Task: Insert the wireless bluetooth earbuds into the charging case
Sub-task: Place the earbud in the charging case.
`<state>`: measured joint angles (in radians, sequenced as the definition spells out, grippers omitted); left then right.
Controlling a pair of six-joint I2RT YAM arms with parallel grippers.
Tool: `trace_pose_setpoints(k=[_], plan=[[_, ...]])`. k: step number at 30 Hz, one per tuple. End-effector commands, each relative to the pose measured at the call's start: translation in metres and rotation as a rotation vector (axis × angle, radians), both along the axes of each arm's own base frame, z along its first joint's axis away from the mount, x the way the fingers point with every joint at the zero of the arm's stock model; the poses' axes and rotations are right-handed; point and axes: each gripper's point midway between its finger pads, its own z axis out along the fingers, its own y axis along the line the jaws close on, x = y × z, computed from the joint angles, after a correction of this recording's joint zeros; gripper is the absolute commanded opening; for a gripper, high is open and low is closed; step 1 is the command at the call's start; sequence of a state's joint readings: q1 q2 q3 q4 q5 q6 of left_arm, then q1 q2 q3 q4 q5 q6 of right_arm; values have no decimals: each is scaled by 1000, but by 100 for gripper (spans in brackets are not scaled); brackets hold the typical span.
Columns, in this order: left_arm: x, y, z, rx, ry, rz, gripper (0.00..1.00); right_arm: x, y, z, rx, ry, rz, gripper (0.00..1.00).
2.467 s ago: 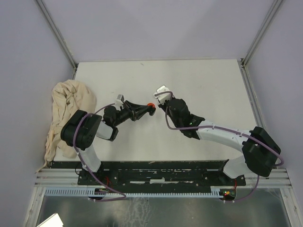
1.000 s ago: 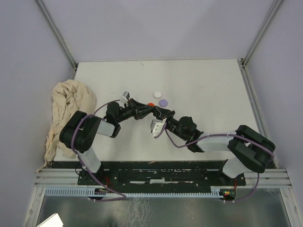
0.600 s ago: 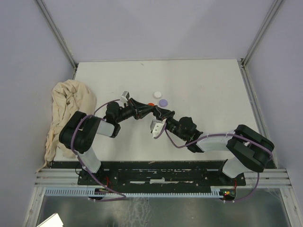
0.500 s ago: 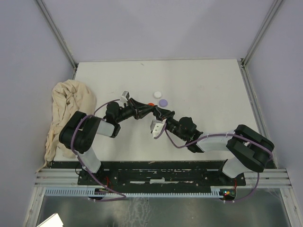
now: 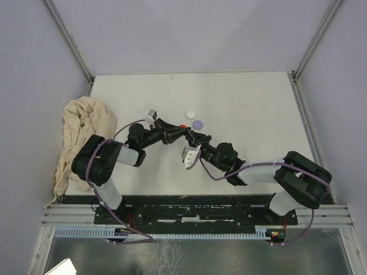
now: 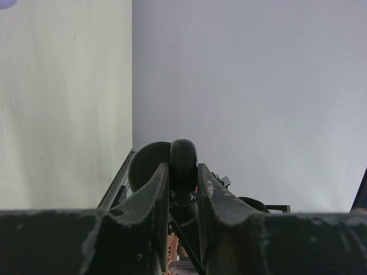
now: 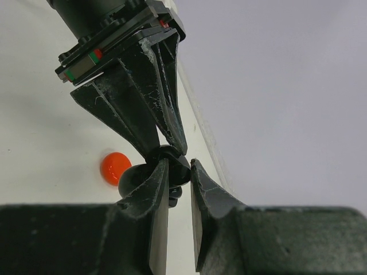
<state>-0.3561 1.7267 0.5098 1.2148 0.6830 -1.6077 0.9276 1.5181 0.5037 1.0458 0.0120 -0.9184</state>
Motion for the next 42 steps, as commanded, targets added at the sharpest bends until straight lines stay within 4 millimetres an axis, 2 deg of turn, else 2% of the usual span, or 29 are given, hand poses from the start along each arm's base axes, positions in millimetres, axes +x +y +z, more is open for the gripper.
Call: trace_pose_setpoints(k=[1, 12, 29, 42], plan=[[4, -3, 37, -67, -104, 2, 3, -6, 1, 7, 27, -10, 6, 2], [10, -3, 36, -84, -91, 20, 3, -8, 2, 3, 24, -6, -21, 10], [16, 2, 22, -86, -36, 70, 3, -6, 2, 9, 31, -34, -48, 7], [18, 6, 13, -109, 1, 110, 3, -3, 7, -2, 19, -17, -57, 5]])
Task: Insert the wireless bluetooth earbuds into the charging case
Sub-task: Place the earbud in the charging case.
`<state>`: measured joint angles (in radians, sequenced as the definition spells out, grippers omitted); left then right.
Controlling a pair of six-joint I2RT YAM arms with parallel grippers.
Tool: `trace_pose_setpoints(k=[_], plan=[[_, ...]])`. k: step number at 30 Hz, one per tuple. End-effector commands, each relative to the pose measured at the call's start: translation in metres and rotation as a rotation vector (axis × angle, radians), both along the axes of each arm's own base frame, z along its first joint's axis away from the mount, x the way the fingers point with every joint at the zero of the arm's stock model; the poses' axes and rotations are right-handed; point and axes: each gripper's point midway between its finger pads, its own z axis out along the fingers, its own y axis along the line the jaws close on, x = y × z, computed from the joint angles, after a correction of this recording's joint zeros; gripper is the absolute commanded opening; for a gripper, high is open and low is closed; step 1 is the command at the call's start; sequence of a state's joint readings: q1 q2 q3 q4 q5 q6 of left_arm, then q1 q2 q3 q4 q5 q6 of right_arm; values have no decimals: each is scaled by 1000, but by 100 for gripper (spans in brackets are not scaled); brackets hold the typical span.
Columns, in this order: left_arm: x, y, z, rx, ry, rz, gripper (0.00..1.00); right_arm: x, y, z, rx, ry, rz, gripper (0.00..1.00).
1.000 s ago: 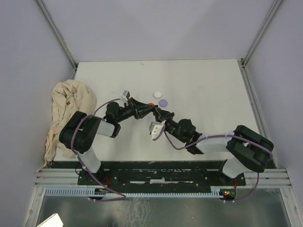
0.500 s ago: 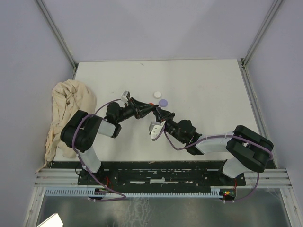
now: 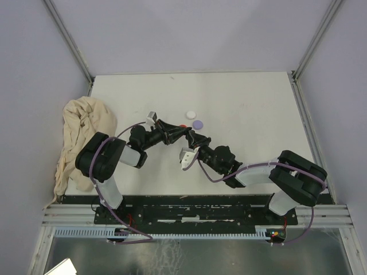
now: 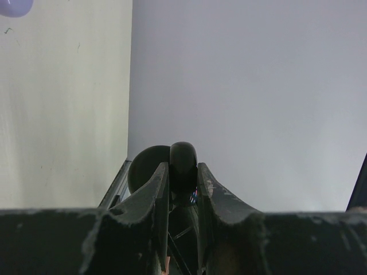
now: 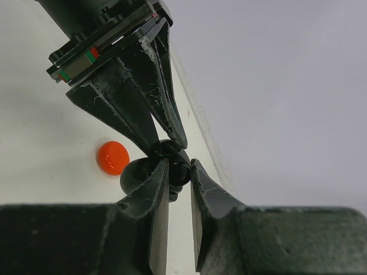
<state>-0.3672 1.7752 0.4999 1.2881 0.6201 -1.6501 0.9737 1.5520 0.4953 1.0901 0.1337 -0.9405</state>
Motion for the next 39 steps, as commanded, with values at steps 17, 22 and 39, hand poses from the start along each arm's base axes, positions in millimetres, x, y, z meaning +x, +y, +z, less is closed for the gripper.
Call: trace_pose_setpoints(k=[17, 22, 39], plan=[[15, 8, 23, -116, -5, 89, 3, -4, 12, 0, 7, 4, 1, 13], [17, 8, 21, -110, -4, 96, 3, -5, 16, 3, 27, 16, 1, 21], [22, 7, 13, -67, -16, 104, 3, -22, 11, 69, 283, 40, 50, 47]])
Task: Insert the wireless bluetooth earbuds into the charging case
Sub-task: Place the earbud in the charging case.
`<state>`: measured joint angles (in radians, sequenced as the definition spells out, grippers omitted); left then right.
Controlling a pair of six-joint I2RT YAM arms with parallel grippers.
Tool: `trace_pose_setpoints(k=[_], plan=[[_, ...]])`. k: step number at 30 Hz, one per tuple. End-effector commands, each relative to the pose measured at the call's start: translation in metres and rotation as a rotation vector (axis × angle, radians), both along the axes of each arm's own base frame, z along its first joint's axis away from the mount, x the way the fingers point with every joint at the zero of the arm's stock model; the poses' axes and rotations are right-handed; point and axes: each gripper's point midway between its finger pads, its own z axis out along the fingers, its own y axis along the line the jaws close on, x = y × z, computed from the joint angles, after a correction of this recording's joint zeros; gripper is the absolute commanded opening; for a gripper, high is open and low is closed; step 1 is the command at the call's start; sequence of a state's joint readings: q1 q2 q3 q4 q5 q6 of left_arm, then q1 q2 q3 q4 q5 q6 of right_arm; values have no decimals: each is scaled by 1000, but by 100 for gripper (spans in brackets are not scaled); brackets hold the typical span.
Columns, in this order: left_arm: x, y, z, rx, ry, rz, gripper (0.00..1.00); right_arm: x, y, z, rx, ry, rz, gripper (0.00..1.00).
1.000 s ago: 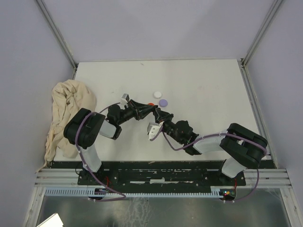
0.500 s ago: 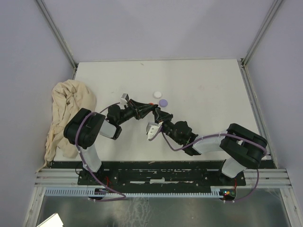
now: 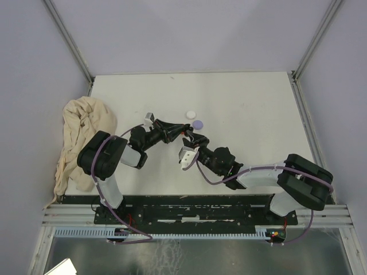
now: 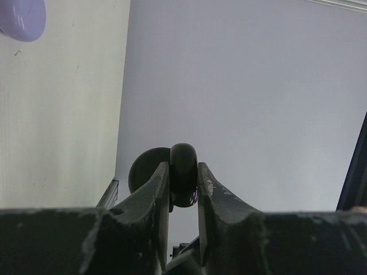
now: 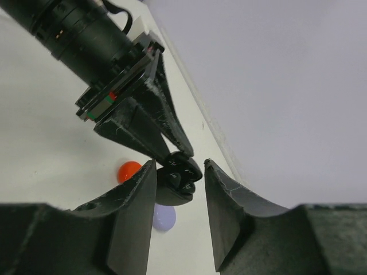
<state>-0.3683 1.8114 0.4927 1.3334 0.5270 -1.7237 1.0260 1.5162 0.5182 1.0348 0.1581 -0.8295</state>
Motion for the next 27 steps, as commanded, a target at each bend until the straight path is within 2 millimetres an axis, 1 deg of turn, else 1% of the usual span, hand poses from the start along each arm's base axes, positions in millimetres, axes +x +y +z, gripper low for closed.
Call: trace_pose_setpoints(k=[1, 2, 6, 8, 9, 10, 12, 13, 14, 17, 21, 22, 25, 27], plan=[[6, 0, 17, -15, -79, 13, 3, -5, -7, 70, 223, -40, -5, 48], [6, -1, 17, -7, -89, 10, 3, -4, -12, 78, 237, -40, -24, 49], [2, -1, 18, 32, -139, 0, 3, 3, -39, 98, 279, 24, -153, 54], [0, -1, 18, 54, -161, -5, 3, 8, -56, 106, 309, 73, -237, 56], [-1, -1, 19, 61, -169, -3, 3, 12, -67, 106, 324, 108, -304, 58], [-2, 0, 19, 64, -176, -2, 3, 13, -76, 110, 367, 159, -355, 60], [-3, 1, 23, 64, -187, 1, 3, 20, -94, 101, 409, 277, -494, 67], [-4, 2, 25, 62, -193, 4, 3, 21, -98, 95, 401, 323, -534, 69], [-5, 2, 26, 61, -195, 6, 3, 22, -100, 94, 389, 360, -554, 70], [-6, 6, 31, 61, -202, 29, 3, 24, -103, 77, 351, 437, -600, 76], [-7, 10, 33, 83, -201, 60, 3, 34, -106, 59, 414, 520, -625, 97], [-7, 13, 32, 95, -197, 71, 3, 36, -106, 55, 430, 539, -627, 100], [-8, 20, 28, 136, -177, 119, 3, 41, -111, 44, 444, 567, -663, 99], [-9, 26, 29, 150, -168, 150, 3, 40, -112, 35, 435, 583, -669, 100]])
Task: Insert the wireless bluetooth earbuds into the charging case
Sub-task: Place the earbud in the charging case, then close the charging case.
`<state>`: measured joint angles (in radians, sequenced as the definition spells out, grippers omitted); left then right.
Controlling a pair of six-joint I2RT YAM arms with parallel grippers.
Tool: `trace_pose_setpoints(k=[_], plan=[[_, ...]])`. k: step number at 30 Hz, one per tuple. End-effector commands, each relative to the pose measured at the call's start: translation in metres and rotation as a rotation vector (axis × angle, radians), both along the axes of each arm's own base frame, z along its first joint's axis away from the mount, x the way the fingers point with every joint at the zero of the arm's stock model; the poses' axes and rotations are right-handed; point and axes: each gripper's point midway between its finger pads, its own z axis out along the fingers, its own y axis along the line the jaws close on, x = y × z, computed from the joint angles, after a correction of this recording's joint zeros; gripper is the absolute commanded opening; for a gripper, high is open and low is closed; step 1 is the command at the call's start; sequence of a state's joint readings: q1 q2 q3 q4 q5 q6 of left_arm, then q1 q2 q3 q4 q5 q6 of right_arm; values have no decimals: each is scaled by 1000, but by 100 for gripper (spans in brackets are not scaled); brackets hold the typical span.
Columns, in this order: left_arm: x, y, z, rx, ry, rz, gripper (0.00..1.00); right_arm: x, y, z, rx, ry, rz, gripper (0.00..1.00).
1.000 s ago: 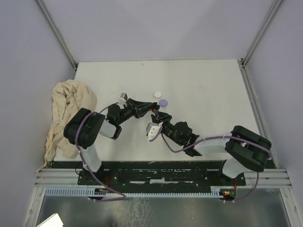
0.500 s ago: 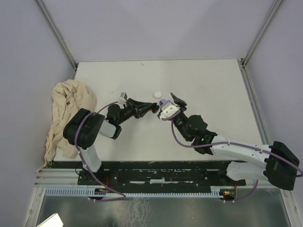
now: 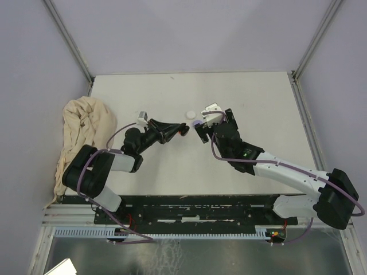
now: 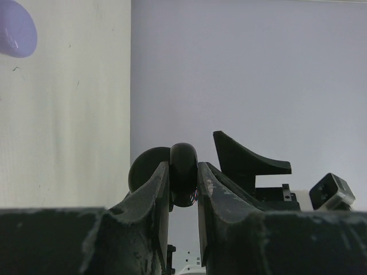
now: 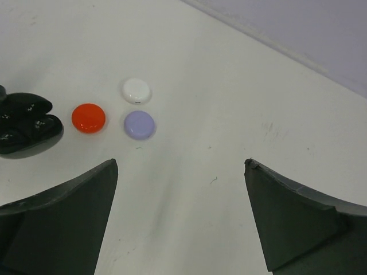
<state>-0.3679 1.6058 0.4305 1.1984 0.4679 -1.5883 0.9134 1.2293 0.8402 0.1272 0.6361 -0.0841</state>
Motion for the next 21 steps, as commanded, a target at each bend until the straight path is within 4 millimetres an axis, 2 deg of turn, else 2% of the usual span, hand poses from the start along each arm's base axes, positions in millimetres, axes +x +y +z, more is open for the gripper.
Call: trace_pose_setpoints(k=[1, 5, 10, 14, 17, 21], plan=[[3, 15, 7, 67, -57, 103, 3, -1, -4, -13, 71, 52, -38, 99], [5, 21, 14, 95, -58, 146, 3, 2, -9, -24, 102, 31, -52, 100], [3, 29, 23, 103, -66, 190, 3, 12, 1, -30, 99, 79, -45, 100], [-1, 35, 25, 104, -61, 226, 3, 9, 5, -49, 142, 94, -38, 99], [3, 41, 24, 104, -39, 276, 3, 7, 16, -58, 173, 107, 12, 99], [10, 38, 26, 101, -28, 293, 3, 6, 35, -71, 162, 119, 55, 99]])
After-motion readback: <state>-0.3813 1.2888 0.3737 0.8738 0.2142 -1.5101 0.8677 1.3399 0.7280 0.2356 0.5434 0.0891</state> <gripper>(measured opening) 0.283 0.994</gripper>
